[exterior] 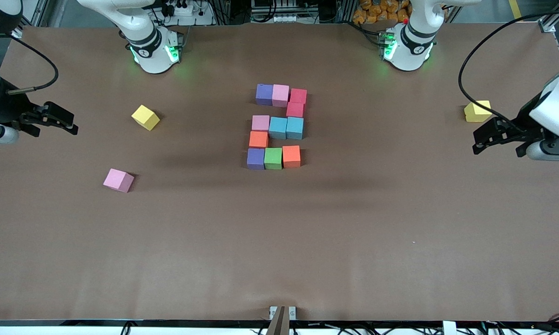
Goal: Form number 2 with 11 blocks
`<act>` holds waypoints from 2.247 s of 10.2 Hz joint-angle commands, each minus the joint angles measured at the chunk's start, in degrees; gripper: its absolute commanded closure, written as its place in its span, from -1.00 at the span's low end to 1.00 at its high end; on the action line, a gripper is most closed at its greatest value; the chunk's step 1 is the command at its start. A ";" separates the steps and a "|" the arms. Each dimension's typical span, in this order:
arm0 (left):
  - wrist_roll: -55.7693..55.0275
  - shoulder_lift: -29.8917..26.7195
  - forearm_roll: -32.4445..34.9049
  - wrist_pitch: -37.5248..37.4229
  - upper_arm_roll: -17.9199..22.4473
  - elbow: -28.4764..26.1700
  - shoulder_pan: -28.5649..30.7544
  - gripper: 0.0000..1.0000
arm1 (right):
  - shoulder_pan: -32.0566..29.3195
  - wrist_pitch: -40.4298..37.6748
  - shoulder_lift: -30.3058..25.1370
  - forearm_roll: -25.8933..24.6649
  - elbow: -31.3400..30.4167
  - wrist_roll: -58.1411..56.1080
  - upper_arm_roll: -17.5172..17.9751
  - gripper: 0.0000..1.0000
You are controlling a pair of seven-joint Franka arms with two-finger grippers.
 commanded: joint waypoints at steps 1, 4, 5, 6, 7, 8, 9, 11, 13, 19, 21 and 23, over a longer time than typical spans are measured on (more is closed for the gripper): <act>-2.50 -0.62 0.41 -1.57 -13.98 -0.49 13.76 -1.00 | -0.02 0.26 -0.40 -0.73 -0.49 0.65 0.22 -1.00; -2.95 -2.73 1.20 -4.99 -18.19 -0.67 17.52 -1.00 | -0.11 1.93 0.13 -0.73 -0.40 0.39 0.22 -1.00; -2.95 -3.08 1.20 -5.26 -17.93 -0.67 17.52 -1.00 | -0.20 1.84 0.04 -0.73 -0.40 0.21 0.22 -1.00; -3.03 -3.08 2.07 -5.27 -17.40 -0.49 16.74 -1.00 | -0.37 1.67 -0.05 -0.73 -0.49 -0.48 0.22 -1.00; -3.04 -3.17 2.77 -5.27 -16.70 -0.32 15.08 -1.00 | -0.37 1.84 -0.05 -0.73 -0.49 -0.92 0.22 -1.00; -3.04 -3.35 3.30 -5.27 -13.21 -0.23 11.06 -1.00 | -0.28 1.84 -0.14 -0.90 -0.58 -0.93 0.13 -1.00; -3.12 -4.22 3.31 -5.27 -8.83 -0.23 7.02 -1.00 | -0.46 1.58 -0.14 -0.90 -0.58 -1.02 0.13 -1.00; -2.95 -4.40 3.31 -5.27 -5.54 -0.23 3.56 -1.00 | -0.55 1.49 -0.14 -0.90 -0.66 -1.11 0.13 -1.00; -2.51 -5.53 4.09 -5.88 -5.27 -0.58 2.50 -1.00 | -0.46 1.92 0.04 -1.08 -0.58 -1.28 0.04 -1.00; -1.98 -5.98 3.66 -7.90 0.18 -0.41 -3.57 -1.00 | -0.46 1.40 -0.22 -1.08 -0.66 -1.28 0.04 -1.00; -1.98 -6.16 3.22 -10.44 0.01 -0.58 -3.48 -1.00 | -0.46 1.40 -0.22 -1.08 -0.66 -1.19 0.04 -1.00; -1.89 -5.98 3.05 -12.29 0.01 -0.84 -3.48 -1.00 | -0.55 1.40 -0.22 -1.08 -0.66 -1.28 0.04 -1.00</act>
